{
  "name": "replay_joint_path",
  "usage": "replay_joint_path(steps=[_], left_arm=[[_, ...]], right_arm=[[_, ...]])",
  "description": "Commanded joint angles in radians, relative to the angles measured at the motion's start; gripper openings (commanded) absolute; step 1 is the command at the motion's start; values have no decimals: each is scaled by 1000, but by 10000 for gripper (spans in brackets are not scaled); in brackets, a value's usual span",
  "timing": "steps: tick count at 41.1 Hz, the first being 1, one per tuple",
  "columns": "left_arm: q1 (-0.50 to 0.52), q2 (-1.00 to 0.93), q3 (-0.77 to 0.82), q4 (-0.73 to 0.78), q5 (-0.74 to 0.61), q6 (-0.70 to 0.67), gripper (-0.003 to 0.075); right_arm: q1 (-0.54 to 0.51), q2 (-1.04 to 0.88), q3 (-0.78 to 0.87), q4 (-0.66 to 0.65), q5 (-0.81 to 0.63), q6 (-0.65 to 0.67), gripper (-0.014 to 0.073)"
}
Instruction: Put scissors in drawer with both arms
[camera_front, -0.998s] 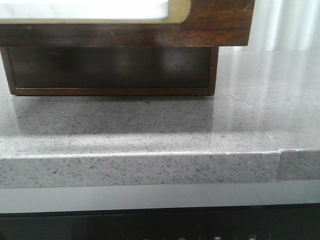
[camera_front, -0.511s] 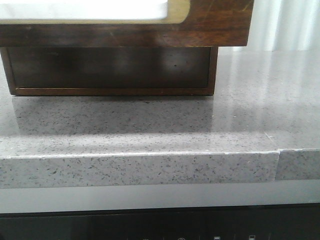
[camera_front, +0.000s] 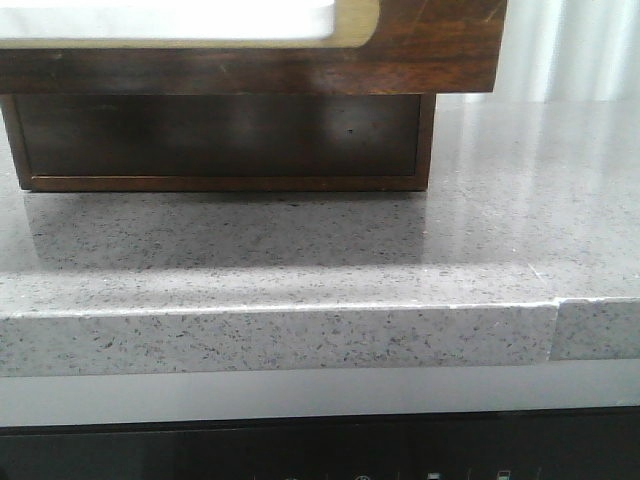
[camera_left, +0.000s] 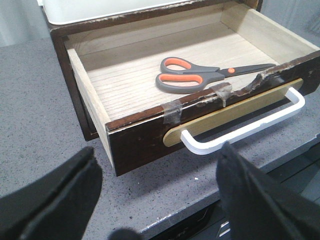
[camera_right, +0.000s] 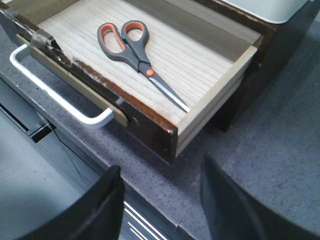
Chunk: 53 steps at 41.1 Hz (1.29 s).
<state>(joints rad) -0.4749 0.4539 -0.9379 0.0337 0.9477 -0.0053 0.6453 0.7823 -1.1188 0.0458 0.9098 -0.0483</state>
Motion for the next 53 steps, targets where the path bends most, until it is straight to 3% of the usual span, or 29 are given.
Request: replay_joint_path(steps=[1, 17, 20, 23, 28, 33, 36, 53], left_arm=[[-8, 11, -31, 1, -75, -8, 480], [-8, 11, -31, 1, -75, -8, 480], [-8, 11, -31, 1, -72, -8, 464], [-8, 11, -31, 1, -72, -8, 402], [-8, 11, -31, 1, -70, -8, 226], [-8, 11, -31, 1, -70, -8, 55], [-8, 11, -31, 1, -70, -8, -20], [-8, 11, -31, 1, -70, -8, -20]], right_arm=[[-7, -64, 24, -8, -74, 0, 385], [-7, -162, 86, -29, -70, -1, 382], [-7, -162, 86, -29, -70, -1, 332], [-7, -162, 86, -29, -70, -1, 213], [-7, -162, 86, -29, -70, -1, 8], [-7, -162, 86, -29, -70, -1, -122], [-7, -162, 86, -29, -70, -1, -116], [-7, -162, 86, -29, -70, -1, -117]])
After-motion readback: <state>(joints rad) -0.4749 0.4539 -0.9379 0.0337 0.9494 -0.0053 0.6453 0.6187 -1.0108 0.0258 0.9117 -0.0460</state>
